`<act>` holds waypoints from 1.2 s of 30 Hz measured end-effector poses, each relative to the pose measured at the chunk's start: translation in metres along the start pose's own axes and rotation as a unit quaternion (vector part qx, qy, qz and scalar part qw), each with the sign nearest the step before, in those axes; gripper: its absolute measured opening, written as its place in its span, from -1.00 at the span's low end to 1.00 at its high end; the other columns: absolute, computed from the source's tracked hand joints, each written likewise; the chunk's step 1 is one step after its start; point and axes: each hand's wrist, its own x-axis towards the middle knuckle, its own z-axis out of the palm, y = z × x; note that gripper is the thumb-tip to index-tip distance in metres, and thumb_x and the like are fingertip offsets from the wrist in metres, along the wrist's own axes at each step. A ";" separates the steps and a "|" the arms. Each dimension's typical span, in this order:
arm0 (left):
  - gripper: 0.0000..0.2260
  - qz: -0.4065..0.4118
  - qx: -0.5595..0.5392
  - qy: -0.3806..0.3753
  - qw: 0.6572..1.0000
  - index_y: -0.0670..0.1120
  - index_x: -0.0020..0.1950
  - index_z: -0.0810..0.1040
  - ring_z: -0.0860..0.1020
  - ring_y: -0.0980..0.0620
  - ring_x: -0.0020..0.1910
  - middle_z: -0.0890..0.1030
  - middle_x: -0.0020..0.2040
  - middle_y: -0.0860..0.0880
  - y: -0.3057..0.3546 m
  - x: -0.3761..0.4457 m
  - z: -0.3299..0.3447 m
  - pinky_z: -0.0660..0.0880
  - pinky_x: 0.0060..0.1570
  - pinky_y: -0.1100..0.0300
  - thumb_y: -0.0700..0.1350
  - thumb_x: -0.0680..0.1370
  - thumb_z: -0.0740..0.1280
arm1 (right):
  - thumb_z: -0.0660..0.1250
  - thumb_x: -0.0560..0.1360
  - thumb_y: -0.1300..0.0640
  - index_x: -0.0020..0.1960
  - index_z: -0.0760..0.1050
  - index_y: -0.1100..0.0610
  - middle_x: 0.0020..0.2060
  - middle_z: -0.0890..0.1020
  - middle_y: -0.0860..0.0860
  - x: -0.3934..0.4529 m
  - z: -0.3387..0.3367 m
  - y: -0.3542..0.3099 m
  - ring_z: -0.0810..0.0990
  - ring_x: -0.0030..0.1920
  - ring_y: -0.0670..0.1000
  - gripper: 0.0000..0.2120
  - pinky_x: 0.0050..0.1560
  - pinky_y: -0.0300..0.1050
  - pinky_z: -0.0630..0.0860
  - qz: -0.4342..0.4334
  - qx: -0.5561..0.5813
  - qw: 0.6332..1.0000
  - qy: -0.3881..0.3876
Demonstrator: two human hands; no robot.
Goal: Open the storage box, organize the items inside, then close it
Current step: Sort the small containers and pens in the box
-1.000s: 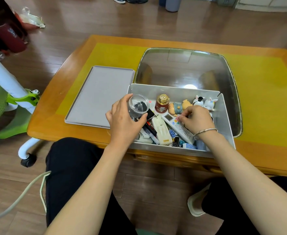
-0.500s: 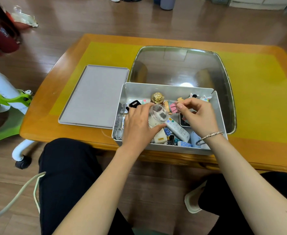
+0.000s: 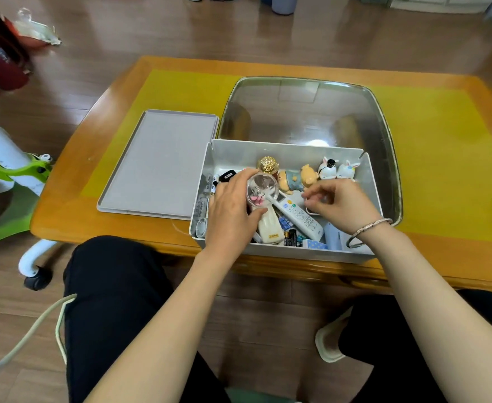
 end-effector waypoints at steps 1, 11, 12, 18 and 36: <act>-0.44 -0.016 -0.022 0.000 1.000 0.08 0.34 0.33 0.35 0.15 0.18 0.50 0.24 0.11 0.001 0.000 0.000 0.18 0.07 0.33 -0.01 0.42 0.50 | 0.44 0.42 0.19 -0.11 0.64 0.09 -0.34 0.62 -0.06 -0.001 -0.002 0.005 0.48 -0.35 -0.26 -0.94 -0.21 -0.43 0.37 0.012 -0.032 0.999 -0.023; -0.41 -0.100 -0.071 0.048 0.991 -0.04 0.36 0.29 0.46 0.05 0.22 0.49 0.24 0.00 0.006 -0.001 -0.005 0.49 0.10 0.15 0.23 0.46 0.34 | 0.44 0.24 -0.33 -0.09 0.54 0.00 -0.17 0.60 -0.05 0.005 0.016 0.005 0.56 -0.13 0.01 -0.55 -0.23 -0.13 0.46 0.089 -0.353 0.926 -0.097; -0.41 -0.096 -0.067 0.052 0.992 -0.04 0.37 0.28 0.45 0.04 0.23 0.48 0.25 0.00 0.005 -0.002 -0.005 0.49 0.10 0.16 0.23 0.47 0.35 | 0.44 0.25 -0.33 -0.11 0.54 0.01 -0.19 0.60 -0.04 0.006 0.018 0.004 0.56 -0.15 0.02 -0.55 -0.24 -0.14 0.47 0.089 -0.364 0.922 -0.097; -0.39 -0.095 -0.053 0.055 0.993 -0.01 0.38 0.26 0.45 0.04 0.25 0.47 0.27 0.00 0.004 -0.001 -0.003 0.50 0.08 0.17 0.25 0.46 0.34 | 0.36 0.34 -0.09 -0.12 0.61 0.03 -0.20 0.62 -0.01 0.011 0.023 0.001 0.57 -0.19 0.05 -0.77 -0.25 -0.17 0.44 0.039 -0.322 0.943 -0.069; -0.35 -0.092 -0.028 0.049 0.994 -0.02 0.40 0.26 0.45 0.01 0.27 0.48 0.29 -0.01 0.004 -0.001 -0.002 0.51 0.11 0.12 0.29 0.44 0.31 | 0.47 0.36 -0.10 -0.22 0.65 0.08 -0.28 0.65 0.00 0.004 0.017 0.001 0.60 -0.19 0.00 -0.77 -0.10 -0.01 0.61 0.072 -0.274 0.941 -0.185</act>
